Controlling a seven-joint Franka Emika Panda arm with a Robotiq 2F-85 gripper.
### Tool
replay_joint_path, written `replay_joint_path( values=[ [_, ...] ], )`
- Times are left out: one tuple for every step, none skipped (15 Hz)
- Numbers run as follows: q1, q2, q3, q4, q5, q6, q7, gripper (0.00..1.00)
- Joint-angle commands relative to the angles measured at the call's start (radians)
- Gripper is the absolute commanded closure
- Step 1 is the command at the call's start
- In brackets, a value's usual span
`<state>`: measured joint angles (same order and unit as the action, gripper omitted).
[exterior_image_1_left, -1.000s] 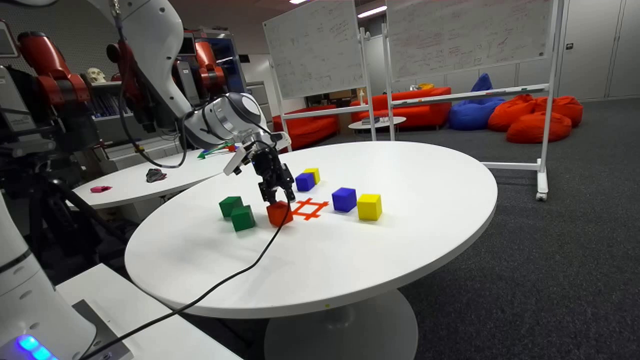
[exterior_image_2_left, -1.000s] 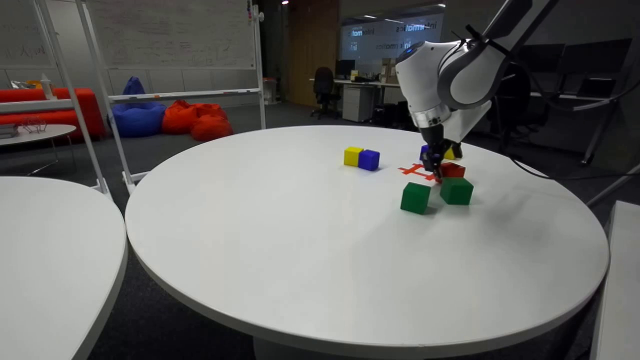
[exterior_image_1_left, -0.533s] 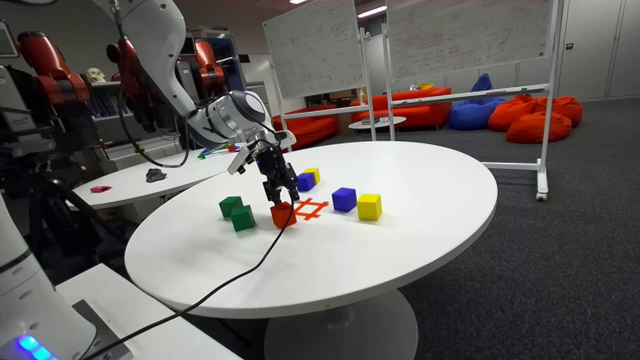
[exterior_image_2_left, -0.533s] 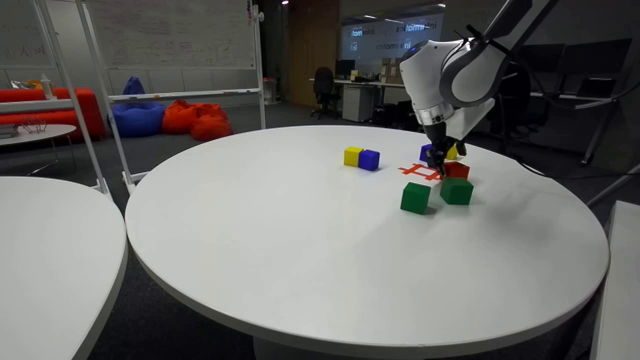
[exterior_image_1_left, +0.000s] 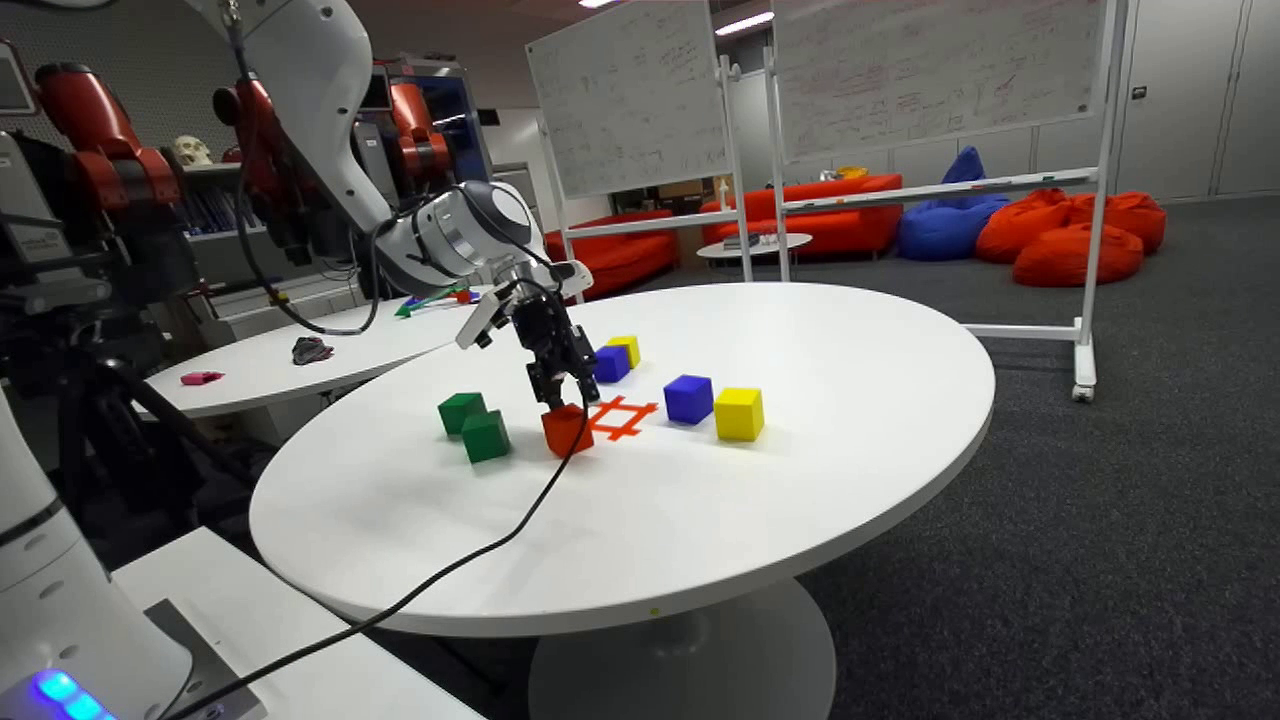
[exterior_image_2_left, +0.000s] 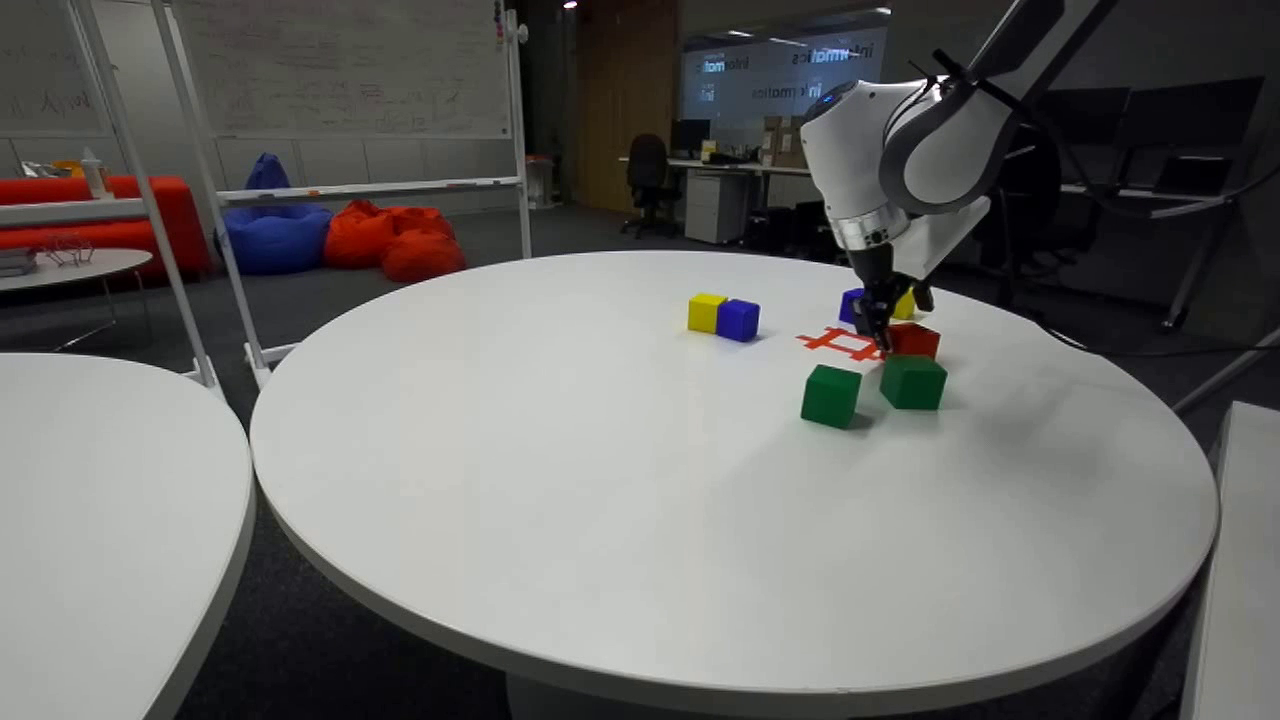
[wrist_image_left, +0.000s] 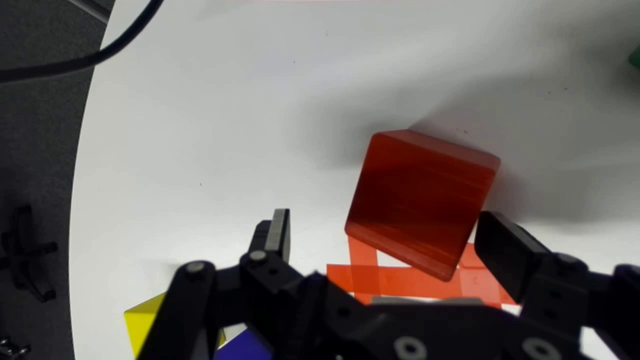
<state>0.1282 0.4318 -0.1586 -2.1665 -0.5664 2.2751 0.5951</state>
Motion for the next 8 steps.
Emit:
replay_joint_path(
  values=[
    [0.000, 0.001, 0.001, 0.002, 0.001, -0.002, -0.001, 0.00],
    [0.000, 0.001, 0.001, 0.002, 0.001, -0.002, -0.001, 0.00],
    [0.000, 0.001, 0.001, 0.002, 0.001, -0.002, -0.001, 0.00],
    [0.000, 0.001, 0.001, 0.002, 0.001, -0.002, -0.001, 0.00],
    [0.000, 0.001, 0.001, 0.002, 0.001, -0.002, -0.001, 0.00],
    [0.000, 0.001, 0.001, 0.002, 0.001, -0.002, -0.001, 0.00],
    [0.000, 0.001, 0.001, 0.002, 0.001, -0.002, -0.001, 0.00],
    [0.003, -0.008, 0.001, -0.007, -0.004, 0.002, 0.003, 0.00]
  ],
)
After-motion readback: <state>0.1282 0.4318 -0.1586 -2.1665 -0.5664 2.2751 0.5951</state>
